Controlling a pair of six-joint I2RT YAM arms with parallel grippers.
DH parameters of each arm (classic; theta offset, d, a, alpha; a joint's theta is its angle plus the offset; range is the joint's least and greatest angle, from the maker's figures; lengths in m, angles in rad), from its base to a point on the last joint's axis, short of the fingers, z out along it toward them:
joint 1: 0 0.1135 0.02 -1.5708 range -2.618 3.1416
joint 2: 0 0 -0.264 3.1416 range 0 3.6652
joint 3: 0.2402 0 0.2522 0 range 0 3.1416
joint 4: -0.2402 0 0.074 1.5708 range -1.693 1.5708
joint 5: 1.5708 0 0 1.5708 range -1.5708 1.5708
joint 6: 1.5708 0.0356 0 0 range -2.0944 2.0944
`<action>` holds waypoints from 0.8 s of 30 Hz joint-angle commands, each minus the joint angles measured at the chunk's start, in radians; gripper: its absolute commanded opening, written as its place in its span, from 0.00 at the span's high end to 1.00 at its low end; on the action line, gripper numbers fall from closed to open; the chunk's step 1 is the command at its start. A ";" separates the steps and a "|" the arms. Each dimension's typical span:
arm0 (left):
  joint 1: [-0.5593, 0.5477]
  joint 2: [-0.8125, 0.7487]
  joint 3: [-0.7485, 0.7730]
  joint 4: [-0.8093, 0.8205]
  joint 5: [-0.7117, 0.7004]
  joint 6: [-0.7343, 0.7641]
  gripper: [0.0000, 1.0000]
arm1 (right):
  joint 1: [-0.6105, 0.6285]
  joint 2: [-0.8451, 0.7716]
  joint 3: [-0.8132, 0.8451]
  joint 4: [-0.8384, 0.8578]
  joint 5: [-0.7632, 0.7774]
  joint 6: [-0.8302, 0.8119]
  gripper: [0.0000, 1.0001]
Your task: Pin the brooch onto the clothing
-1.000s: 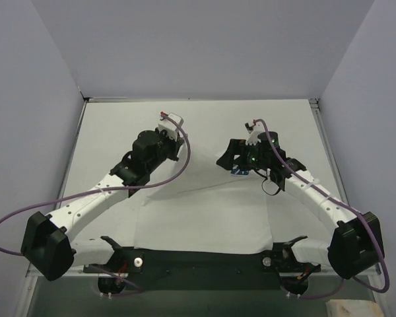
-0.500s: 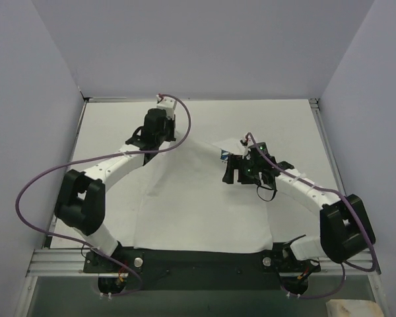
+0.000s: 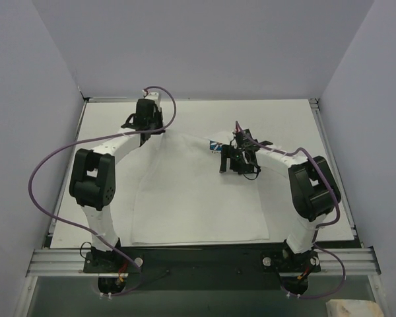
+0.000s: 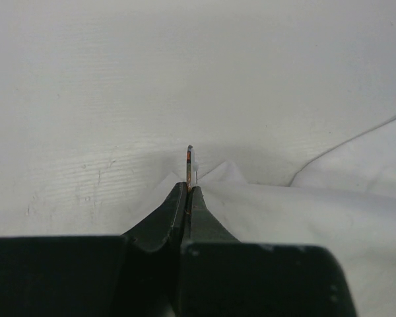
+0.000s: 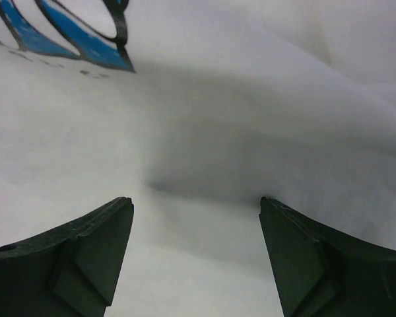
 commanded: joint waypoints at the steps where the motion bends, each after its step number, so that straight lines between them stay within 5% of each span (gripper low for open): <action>1: 0.041 0.087 0.128 -0.006 0.046 -0.039 1.00 | -0.016 0.080 0.096 -0.077 0.054 0.004 0.20; 5: 0.049 0.164 0.292 -0.108 0.050 -0.043 0.93 | -0.021 0.129 0.163 -0.088 0.053 -0.021 0.20; 6: 0.050 0.179 0.356 -0.130 0.058 -0.042 0.87 | -0.021 0.122 0.168 -0.090 0.049 -0.019 0.20; 7: 0.052 0.199 0.395 -0.176 0.064 -0.039 0.70 | -0.021 0.111 0.174 -0.090 0.048 -0.022 0.20; 11: 0.055 0.178 0.472 -0.259 0.092 -0.057 0.50 | -0.019 -0.010 0.139 -0.087 0.062 -0.021 0.19; 15: 0.058 0.031 0.319 -0.206 0.092 -0.120 0.29 | -0.013 -0.133 0.082 -0.082 0.083 -0.022 0.18; 16: 0.060 -0.040 0.241 -0.199 0.095 -0.140 0.10 | -0.010 -0.156 0.068 -0.079 0.089 -0.021 0.17; 24: 0.090 -0.465 -0.221 -0.101 0.181 -0.224 0.05 | 0.001 -0.446 -0.154 -0.053 0.109 0.010 0.15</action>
